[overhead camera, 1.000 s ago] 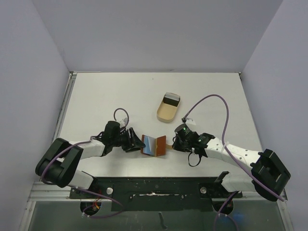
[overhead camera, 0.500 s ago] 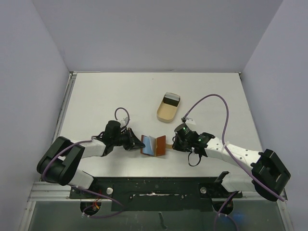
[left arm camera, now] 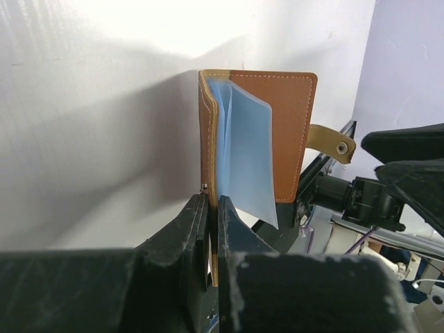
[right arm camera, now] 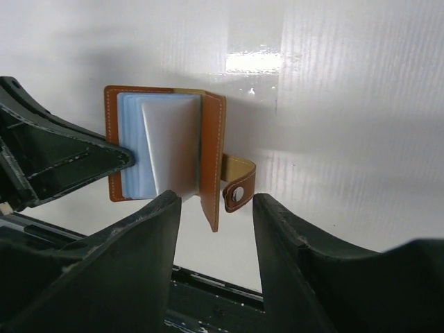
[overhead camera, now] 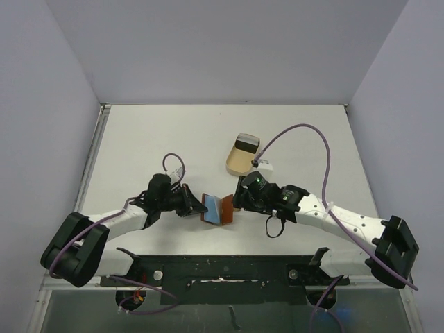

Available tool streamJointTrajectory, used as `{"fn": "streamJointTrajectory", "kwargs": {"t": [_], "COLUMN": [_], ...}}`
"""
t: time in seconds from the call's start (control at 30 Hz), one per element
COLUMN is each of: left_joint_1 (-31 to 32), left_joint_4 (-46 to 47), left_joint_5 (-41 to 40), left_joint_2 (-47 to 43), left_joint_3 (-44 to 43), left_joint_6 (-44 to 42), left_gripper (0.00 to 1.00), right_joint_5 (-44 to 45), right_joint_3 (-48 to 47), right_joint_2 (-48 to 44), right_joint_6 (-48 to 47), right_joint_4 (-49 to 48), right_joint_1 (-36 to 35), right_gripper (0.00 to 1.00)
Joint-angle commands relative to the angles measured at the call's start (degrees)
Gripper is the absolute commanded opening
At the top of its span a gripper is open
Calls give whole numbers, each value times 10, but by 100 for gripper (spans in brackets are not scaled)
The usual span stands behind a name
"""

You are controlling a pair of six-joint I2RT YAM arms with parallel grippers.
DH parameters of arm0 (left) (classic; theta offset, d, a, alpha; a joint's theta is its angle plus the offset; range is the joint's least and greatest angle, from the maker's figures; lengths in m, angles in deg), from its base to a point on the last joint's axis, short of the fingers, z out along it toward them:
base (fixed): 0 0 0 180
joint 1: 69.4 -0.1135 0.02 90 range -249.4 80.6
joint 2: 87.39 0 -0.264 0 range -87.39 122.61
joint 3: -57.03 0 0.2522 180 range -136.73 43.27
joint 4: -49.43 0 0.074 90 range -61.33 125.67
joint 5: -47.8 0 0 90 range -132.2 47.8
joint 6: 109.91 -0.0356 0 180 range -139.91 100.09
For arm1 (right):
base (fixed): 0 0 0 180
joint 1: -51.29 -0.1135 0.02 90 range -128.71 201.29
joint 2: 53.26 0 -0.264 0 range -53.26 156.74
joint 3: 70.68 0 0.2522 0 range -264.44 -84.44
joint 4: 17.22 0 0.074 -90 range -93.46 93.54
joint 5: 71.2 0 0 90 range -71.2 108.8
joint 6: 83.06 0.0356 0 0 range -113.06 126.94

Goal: Put the credit cards into the card holder
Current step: Open the card holder at the center of the board.

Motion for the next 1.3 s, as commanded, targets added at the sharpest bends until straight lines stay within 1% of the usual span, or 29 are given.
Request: {"fn": "streamJointTrajectory", "kwargs": {"t": [0.0, 0.17, 0.37, 0.47, 0.57, 0.97, 1.27], "left_joint_1": [5, 12, 17, 18, 19, 19, 19], "left_joint_4": [-21, -31, -27, -24, -25, -17, -20], "left_joint_5": [-12, -21, -25, -23, -21, -18, -20], "left_joint_2": [-19, -22, -21, -15, -16, -15, -12], "left_joint_3": [-22, -22, -22, -21, -20, -16, -15], "left_joint_6": [-26, -32, -29, -29, -29, -29, -32], "left_gripper": [0, 0, 0, 0, 0, 0, 0], "right_joint_5": [-4, -19, -26, -33, -44, -91, -103], "right_joint_3": [-36, -71, -87, -99, -108, -100, -53], "right_joint_2": [10, 63, 113, 144, 173, 246, 267], "right_joint_6": [4, -3, -15, -21, -22, -21, -15], "right_joint_4": [-63, -85, -113, -111, -117, -154, -178], "right_joint_1": [-6, -21, -23, -21, -21, -12, -4], "right_gripper": [48, 49, 50, 54, 56, 60, 59]}}
